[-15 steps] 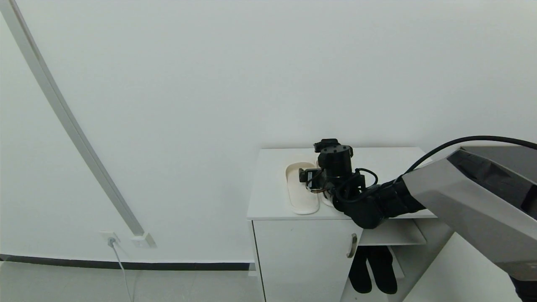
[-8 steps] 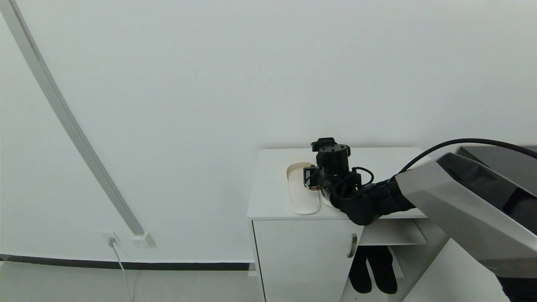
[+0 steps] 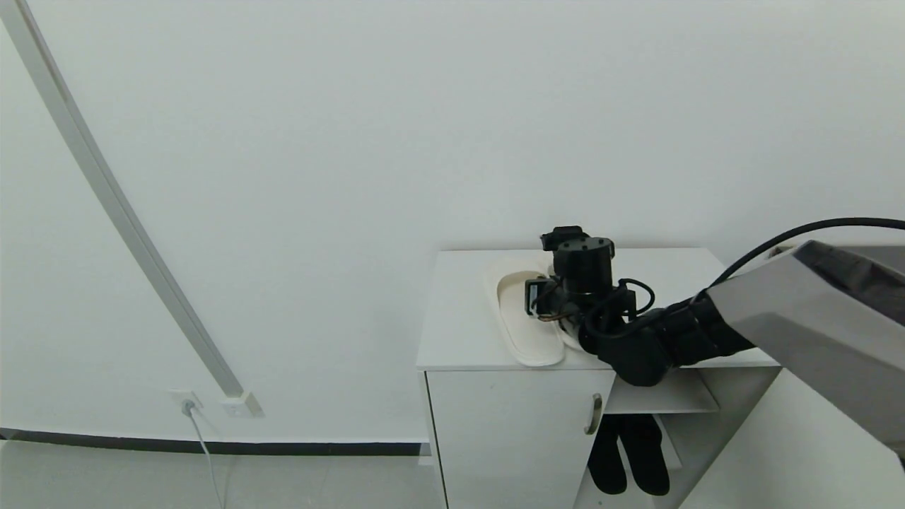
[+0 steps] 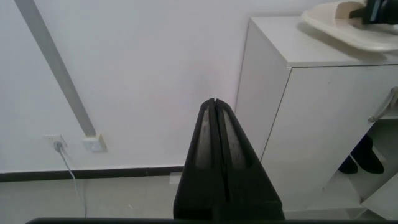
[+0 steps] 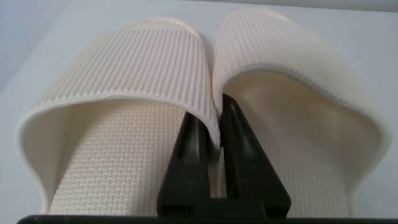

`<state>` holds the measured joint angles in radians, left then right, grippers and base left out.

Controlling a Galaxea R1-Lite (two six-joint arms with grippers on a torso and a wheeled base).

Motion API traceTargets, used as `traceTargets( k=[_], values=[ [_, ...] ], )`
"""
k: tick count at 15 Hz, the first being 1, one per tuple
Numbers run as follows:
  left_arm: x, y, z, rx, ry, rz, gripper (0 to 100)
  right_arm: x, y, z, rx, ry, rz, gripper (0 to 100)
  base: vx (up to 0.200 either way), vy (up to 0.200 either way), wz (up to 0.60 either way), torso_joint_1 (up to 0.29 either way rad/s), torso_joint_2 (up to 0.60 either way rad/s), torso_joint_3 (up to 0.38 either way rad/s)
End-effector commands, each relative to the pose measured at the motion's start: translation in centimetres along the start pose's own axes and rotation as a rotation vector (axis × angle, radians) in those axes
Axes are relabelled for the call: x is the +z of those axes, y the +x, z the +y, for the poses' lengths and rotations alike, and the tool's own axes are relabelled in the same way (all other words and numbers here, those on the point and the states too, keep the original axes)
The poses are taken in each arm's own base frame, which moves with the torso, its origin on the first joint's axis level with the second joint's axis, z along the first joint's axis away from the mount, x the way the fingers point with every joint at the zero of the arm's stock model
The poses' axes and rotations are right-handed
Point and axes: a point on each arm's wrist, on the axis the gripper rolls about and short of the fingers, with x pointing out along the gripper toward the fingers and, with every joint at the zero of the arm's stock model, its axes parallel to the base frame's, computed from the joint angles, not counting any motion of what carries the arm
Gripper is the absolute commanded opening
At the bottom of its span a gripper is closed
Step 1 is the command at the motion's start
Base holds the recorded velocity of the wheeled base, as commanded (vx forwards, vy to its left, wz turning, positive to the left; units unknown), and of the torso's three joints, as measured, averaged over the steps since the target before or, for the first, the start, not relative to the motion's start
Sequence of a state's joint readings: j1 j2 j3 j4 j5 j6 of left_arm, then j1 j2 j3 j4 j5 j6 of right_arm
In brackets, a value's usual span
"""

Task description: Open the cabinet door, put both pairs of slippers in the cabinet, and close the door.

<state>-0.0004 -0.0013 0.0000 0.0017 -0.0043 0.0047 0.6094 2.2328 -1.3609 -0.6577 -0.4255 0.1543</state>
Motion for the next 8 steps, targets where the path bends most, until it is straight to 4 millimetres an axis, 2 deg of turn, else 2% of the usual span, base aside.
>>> traceTargets(
  k=[1,2,3,5,6,7,8],
  values=[
    [0.0,0.0,0.0,0.000,0.000,0.001,0,2.9,-5.8,-1.9,0.043,0.018,-0.039,0,0.000,0.000,0.00,0.000,0.00,0.000],
    [0.0,0.0,0.0,0.000,0.000,0.001,0,2.7,-7.9,-2.7,0.078,0.015,-0.031,0,0.000,0.000,0.00,0.000,0.00,0.000],
    [0.0,0.0,0.0,0.000,0.000,0.001,0,2.5,-9.0,-3.3,0.097,0.014,-0.025,0,0.000,0.000,0.00,0.000,0.00,0.000],
    [0.0,0.0,0.0,0.000,0.000,0.001,0,1.9,-14.3,-5.5,0.217,0.011,-0.020,0,0.000,0.000,0.00,0.000,0.00,0.000],
    [0.0,0.0,0.0,0.000,0.000,0.001,0,2.0,-15.8,-6.1,0.251,0.010,-0.020,0,0.000,0.000,0.00,0.000,0.00,0.000],
    [0.0,0.0,0.0,0.000,0.000,0.001,0,2.4,-18.3,-7.1,0.327,0.013,-0.030,0,0.000,0.000,0.00,0.000,0.00,0.000],
    [0.0,0.0,0.0,0.000,0.000,0.001,0,2.6,-19.4,-7.5,0.363,0.016,-0.038,0,0.000,0.000,0.00,0.000,0.00,0.000]
  ],
)
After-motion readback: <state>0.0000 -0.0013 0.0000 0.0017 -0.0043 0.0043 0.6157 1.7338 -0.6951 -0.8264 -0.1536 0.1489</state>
